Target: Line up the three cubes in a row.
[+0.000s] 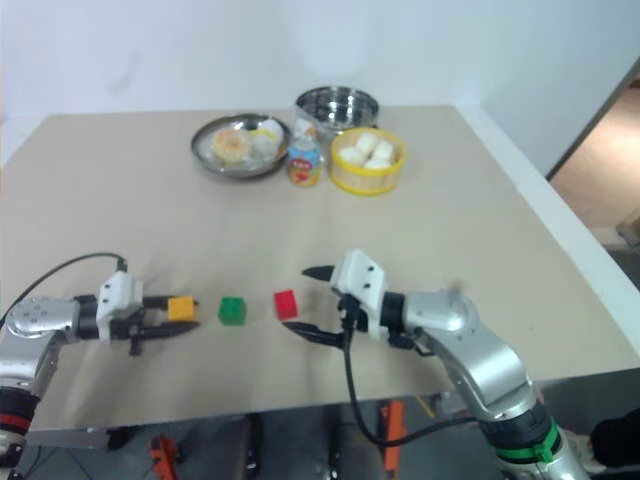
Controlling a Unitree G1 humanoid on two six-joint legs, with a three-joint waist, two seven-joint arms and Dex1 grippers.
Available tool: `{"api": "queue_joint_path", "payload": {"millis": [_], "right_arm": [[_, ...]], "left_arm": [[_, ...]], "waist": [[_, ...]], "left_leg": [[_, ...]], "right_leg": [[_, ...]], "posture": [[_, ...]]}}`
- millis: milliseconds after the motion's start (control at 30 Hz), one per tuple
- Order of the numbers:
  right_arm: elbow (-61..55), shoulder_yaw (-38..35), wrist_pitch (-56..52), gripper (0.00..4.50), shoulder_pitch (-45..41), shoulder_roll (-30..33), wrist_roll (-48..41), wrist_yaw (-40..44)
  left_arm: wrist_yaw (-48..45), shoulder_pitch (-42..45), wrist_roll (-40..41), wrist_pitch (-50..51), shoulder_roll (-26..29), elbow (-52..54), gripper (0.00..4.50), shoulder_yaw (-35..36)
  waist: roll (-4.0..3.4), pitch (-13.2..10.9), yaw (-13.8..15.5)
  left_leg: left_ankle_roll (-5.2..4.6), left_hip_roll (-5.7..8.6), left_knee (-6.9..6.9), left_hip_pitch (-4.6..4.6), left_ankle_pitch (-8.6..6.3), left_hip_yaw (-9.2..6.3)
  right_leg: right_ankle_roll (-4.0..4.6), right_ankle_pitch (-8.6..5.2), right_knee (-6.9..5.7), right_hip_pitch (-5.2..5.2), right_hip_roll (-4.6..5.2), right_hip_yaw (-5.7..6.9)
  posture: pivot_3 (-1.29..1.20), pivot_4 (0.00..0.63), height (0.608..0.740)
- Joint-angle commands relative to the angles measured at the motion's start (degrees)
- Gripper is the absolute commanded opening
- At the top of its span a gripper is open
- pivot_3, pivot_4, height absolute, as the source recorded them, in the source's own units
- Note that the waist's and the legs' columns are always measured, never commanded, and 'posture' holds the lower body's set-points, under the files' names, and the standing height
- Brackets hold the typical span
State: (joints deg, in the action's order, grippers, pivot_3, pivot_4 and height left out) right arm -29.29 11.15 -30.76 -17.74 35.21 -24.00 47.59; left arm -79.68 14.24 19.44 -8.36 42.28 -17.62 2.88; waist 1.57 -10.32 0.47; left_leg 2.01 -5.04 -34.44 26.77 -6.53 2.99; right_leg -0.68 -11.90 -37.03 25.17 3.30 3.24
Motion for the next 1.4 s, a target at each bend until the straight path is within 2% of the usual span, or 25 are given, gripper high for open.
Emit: {"api": "queue_joint_path", "payload": {"millis": [33,200,267,467,500,733,933,1067,1200,1400], "right_arm": [[-2.4,-1.7,0.6,4.50,0.3,0.4,-0.8,0.2],[-2.3,-1.9,0.6,4.50,0.3,0.3,-0.9,0.0],[-2.1,-1.8,0.7,4.50,0.3,0.2,-0.8,-0.1],[-1.7,-2.1,0.6,4.50,0.4,-0.6,-1.5,-0.4],[-1.6,-2.4,0.4,4.50,0.4,-0.8,-1.8,-0.7],[-0.1,-4.8,-0.5,4.50,-0.9,-2.2,-4.2,-1.3],[4.7,-4.7,0.1,4.50,-5.1,-2.8,-3.3,-0.7],[11.4,-2.9,2.4,4.50,-9.1,-4.0,1.0,-2.0],[18.8,-2.2,6.3,4.50,-12.5,-6.1,3.9,-1.4],[28.3,-2.2,10.1,4.50,-17.4,-9.4,6.5,-0.8]], "left_arm": [[-1.7,0.6,-0.4,-0.9,0.8,-0.5,1.37,-0.6],[-2.4,1.1,-1.2,-0.8,1.5,-1.4,1.37,-0.9],[-2.4,1.4,-1.5,-0.9,2.0,-2.0,2.40,-0.8],[-1.4,1.6,-0.8,0.2,3.3,-0.8,4.34,0.6],[-1.3,1.1,-0.4,0.7,3.7,0.0,4.47,1.0],[3.2,-8.0,6.5,12.1,7.1,14.4,4.47,7.8],[15.5,-14.1,16.3,28.9,6.8,26.5,4.47,18.8],[24.2,-11.4,12.1,27.7,3.9,26.7,4.47,18.6],[30.7,-7.1,6.8,22.9,-1.9,24.8,4.47,14.7],[36.7,0.8,-1.0,16.3,-7.6,16.2,4.47,9.5]], "waist": [[0.00,0.0,0.0],[0.00,0.0,0.0],[0.00,0.0,0.0],[0.00,0.0,0.0],[0.00,0.0,0.0],[0.00,0.0,0.0],[-0.01,0.0,0.0],[-0.02,0.0,0.0],[0.01,0.0,0.0],[0.02,0.0,0.0]], "left_leg": [[0.00,0.00,0.00,0.00,0.00,0.00],[0.00,0.00,-0.01,0.00,0.00,0.02],[0.00,0.00,-0.01,0.00,0.00,0.01],[0.00,-0.02,-0.01,0.00,0.00,0.01],[-0.01,-0.02,-0.01,0.00,0.01,0.01],[0.00,-0.08,0.00,0.00,0.00,0.03],[0.02,-0.15,-0.02,-0.01,-0.01,0.02],[0.07,-0.12,-0.04,-0.15,-0.04,0.01],[0.06,-0.10,-0.10,-0.19,-0.04,0.07],[-0.17,-0.12,-0.12,-0.17,0.13,0.06]], "right_leg": [[0.00,0.00,0.00,0.00,0.00,0.00],[0.00,0.00,0.00,-0.01,0.00,-0.02],[0.00,0.00,0.00,-0.01,-0.01,-0.01],[0.00,0.00,-0.02,0.00,-0.02,-0.02],[0.00,0.00,-0.02,0.00,-0.02,-0.02],[0.00,0.00,-0.03,0.02,-0.03,-0.03],[0.01,0.00,-0.02,0.09,-0.04,0.02],[0.01,0.00,-0.02,0.07,0.01,0.09],[0.06,0.11,-0.02,0.01,0.01,0.06],[0.03,0.36,-0.05,-0.14,-0.20,-0.09]], "posture": [[0.00,0.150,0.740],[0.00,0.150,0.740],[0.00,0.150,0.740],[0.00,0.150,0.740],[0.00,0.150,0.740],[0.00,0.150,0.740],[0.00,0.150,0.740],[0.00,0.150,0.740],[0.00,0.150,0.740],[0.00,0.150,0.740]]}}
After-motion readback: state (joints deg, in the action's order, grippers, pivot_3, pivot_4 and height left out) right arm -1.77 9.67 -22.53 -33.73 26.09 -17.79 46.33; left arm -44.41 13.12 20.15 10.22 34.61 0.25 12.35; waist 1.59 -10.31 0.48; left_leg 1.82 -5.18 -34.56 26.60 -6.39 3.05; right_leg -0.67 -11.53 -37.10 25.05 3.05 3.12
